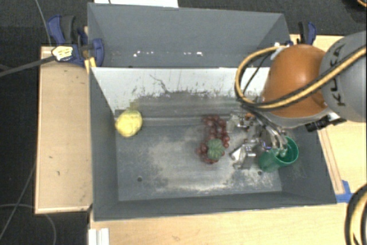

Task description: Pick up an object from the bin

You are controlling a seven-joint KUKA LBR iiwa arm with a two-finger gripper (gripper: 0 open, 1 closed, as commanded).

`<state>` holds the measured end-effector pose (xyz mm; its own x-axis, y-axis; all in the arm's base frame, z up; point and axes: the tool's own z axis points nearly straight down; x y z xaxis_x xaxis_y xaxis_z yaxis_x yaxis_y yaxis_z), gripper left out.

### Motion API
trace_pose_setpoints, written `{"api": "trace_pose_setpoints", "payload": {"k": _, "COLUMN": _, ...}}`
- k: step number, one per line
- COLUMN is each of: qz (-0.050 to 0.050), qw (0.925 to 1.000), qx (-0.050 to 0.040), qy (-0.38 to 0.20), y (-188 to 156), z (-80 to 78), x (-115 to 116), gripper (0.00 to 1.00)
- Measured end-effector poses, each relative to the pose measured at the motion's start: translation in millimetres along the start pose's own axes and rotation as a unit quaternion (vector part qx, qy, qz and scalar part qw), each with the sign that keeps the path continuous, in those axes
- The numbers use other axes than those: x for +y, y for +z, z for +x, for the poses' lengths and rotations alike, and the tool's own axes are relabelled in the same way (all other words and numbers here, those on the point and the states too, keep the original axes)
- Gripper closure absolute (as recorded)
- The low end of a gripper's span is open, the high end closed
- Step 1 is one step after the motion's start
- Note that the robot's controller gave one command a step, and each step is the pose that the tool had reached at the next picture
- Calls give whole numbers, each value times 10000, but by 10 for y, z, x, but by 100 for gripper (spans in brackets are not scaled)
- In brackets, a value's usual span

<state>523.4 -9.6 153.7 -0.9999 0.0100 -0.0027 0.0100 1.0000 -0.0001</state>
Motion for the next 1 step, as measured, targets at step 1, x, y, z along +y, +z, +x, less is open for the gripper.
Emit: {"api": "trace_pose_setpoints", "payload": {"k": 1, "qz": 0, "qw": 10000, "qx": 0, "qy": 0, "y": 0, "z": 0, "x": 0, "gripper": 0}}
